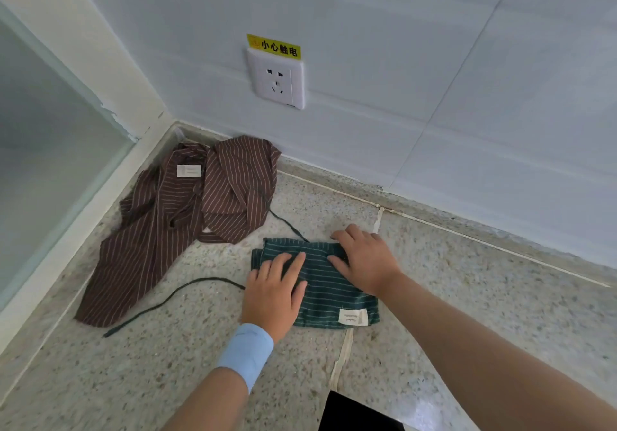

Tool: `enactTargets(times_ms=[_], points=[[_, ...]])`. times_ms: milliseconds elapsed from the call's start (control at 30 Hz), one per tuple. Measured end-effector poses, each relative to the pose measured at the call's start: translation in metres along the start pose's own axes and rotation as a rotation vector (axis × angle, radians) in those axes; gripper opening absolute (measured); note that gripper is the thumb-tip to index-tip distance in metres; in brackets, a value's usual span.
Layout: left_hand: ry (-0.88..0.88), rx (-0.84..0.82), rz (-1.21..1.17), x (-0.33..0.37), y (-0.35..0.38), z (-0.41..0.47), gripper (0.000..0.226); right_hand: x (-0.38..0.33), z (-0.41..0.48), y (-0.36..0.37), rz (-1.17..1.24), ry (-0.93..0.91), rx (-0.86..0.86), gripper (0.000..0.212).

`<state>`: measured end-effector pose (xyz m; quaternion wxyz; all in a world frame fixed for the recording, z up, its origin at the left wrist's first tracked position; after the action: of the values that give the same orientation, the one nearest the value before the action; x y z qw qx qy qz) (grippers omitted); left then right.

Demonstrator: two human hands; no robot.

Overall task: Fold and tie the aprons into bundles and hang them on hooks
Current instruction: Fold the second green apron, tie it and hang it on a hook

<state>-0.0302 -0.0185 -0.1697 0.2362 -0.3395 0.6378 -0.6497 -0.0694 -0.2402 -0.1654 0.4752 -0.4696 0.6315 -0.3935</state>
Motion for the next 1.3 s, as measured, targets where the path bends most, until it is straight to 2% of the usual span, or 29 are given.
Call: enactTargets(times_ms=[67, 133, 167, 233, 300, 367, 433, 500, 567, 633, 733, 933, 1033, 1200, 1300], points=[[-0.238, 0.042, -0.117, 0.001, -0.006, -0.005, 0.049, -0.003, 0.001, 0.001, -0.025, -0.036, -0.031, 0.043], [-0.519, 0.071, -0.338, 0.0, -0.009, -0.007, 0.05, -0.005, 0.001, 0.001, -0.02, -0.086, 0.035, 0.038], [-0.605, 0.082, -0.475, -0.001, -0.011, -0.008, 0.052, -0.007, 0.001, 0.002, -0.009, -0.112, 0.079, 0.035], [-0.66, 0.148, -0.711, -0.004, -0.014, -0.014, 0.052, -0.009, 0.0, 0.002, -0.01, -0.146, 0.133, 0.031], [-0.638, 0.209, -0.818, -0.006, -0.019, -0.025, 0.049, -0.015, 0.0, -0.001, -0.09, -0.145, 0.158, 0.028], [-0.599, 0.182, -0.772, -0.009, -0.017, -0.036, 0.05, -0.022, -0.001, -0.004, -0.182, -0.103, 0.143, 0.028], [-0.534, 0.096, -0.512, -0.013, -0.011, -0.048, 0.059, -0.033, -0.005, -0.005, -0.199, -0.073, 0.146, 0.028], [-0.386, 0.064, -0.262, -0.012, -0.01, -0.048, 0.071, -0.044, -0.014, 0.0, -0.17, -0.084, 0.143, 0.031], [-0.204, 0.024, -0.171, -0.001, -0.015, -0.039, 0.072, -0.058, -0.025, 0.011, -0.151, -0.129, 0.074, 0.041], [-0.07, -0.113, -0.097, 0.009, -0.017, -0.027, 0.063, -0.068, -0.035, 0.024, -0.162, -0.139, -0.049, 0.053], [-0.115, -0.341, -0.013, 0.004, 0.001, -0.026, 0.065, -0.069, -0.04, 0.029, -0.133, -0.109, -0.17, 0.068], [-0.139, -0.281, -0.029, -0.021, 0.029, -0.083, 0.068, -0.048, -0.041, 0.031, -0.125, -0.041, -0.36, 0.101], [-0.216, -0.286, -0.054, -0.02, 0.031, -0.092, 0.066, -0.049, -0.04, 0.037, -0.197, -0.027, -0.338, 0.1], [-0.236, -0.282, 0.021, -0.013, 0.027, -0.087, 0.067, -0.058, -0.042, 0.035, -0.361, -0.055, -0.295, 0.099], [-0.173, -0.291, 0.053, 0.002, 0.024, -0.083, 0.073, -0.067, -0.046, 0.036, -0.319, -0.173, -0.151, 0.085]])
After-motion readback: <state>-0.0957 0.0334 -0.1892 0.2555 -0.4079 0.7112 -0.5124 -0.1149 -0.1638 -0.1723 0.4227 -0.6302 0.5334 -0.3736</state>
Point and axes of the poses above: each hand's wrist, its own z-axis towards the middle knuckle, its own y-axis out of the palm, x = y × z, the point moved 1 cm from there along z, towards the middle knuckle, and after that the axes turned 7 degrees about -x, right-handed, at the moved point
